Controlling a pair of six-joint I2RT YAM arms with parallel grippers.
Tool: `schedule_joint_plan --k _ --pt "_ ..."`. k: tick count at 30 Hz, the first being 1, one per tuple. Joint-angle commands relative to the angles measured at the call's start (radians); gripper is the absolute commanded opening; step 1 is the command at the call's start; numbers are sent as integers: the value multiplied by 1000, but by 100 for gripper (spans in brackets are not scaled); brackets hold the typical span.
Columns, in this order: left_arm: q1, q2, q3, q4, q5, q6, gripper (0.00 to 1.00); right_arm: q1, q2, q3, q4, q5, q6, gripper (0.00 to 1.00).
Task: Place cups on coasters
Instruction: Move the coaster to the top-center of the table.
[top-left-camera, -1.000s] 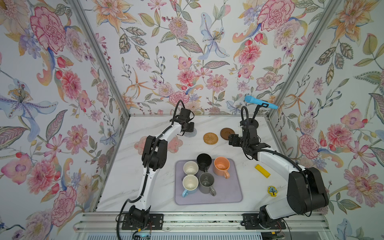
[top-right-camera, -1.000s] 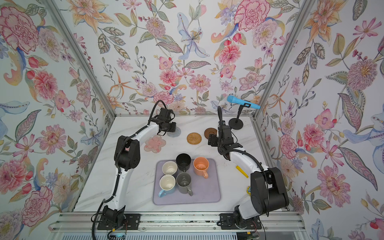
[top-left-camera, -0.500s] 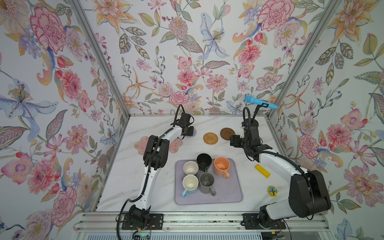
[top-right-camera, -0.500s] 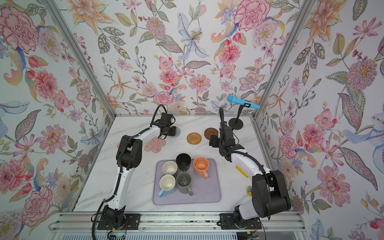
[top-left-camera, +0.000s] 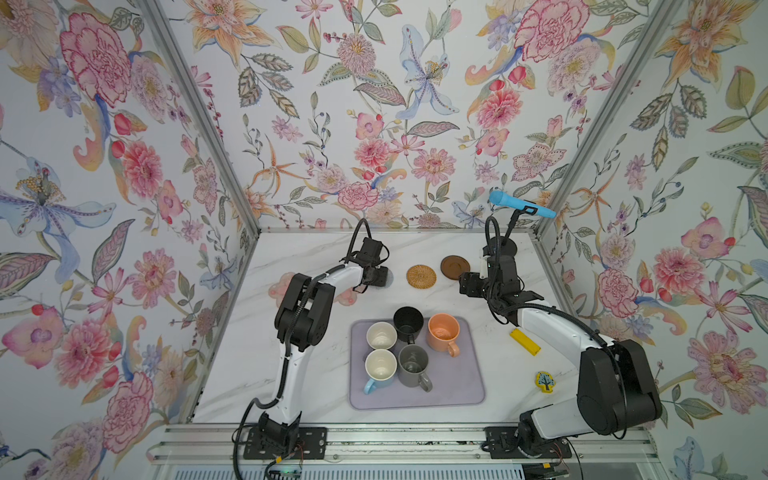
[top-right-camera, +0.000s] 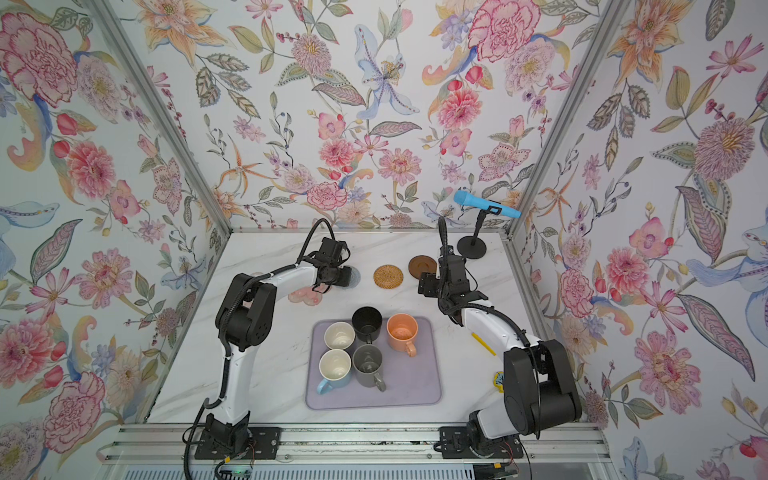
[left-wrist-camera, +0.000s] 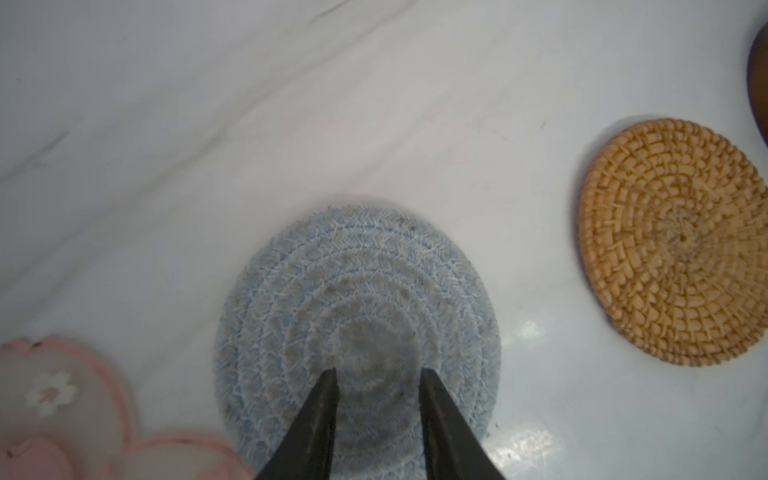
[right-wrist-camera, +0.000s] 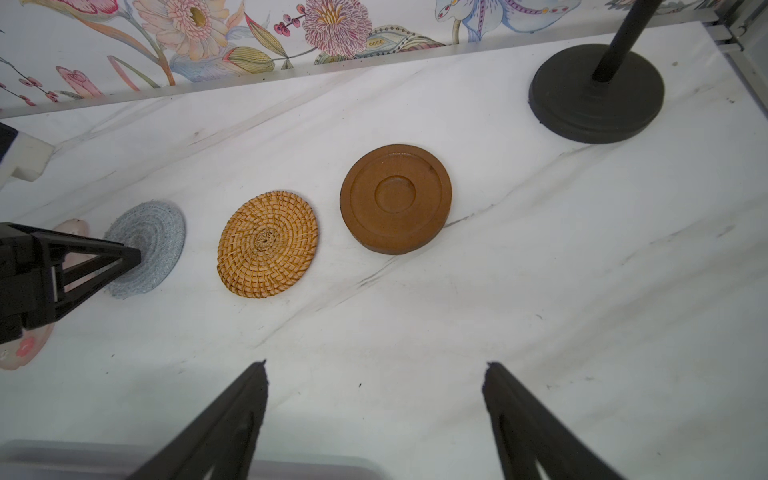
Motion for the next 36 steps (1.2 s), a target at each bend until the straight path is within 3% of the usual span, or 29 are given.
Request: schedule_joint_plan --k 1,15,20,27,36 --pt "-33 10 -75 -110 76 26 37 -2 -4 -13 24 -17 26 83" --pt "-39 -3 -85 -144 135 60 36 -3 -22 -29 27 -13 37 83" --pt "-41 -34 -79 -162 104 56 36 -1 0 -5 24 -16 36 82" --pt "-27 -97 -13 -167 68 25 51 10 59 47 35 -55 25 74" --pt "-11 -175 75 -173 163 13 56 24 178 129 44 -112 -12 67"
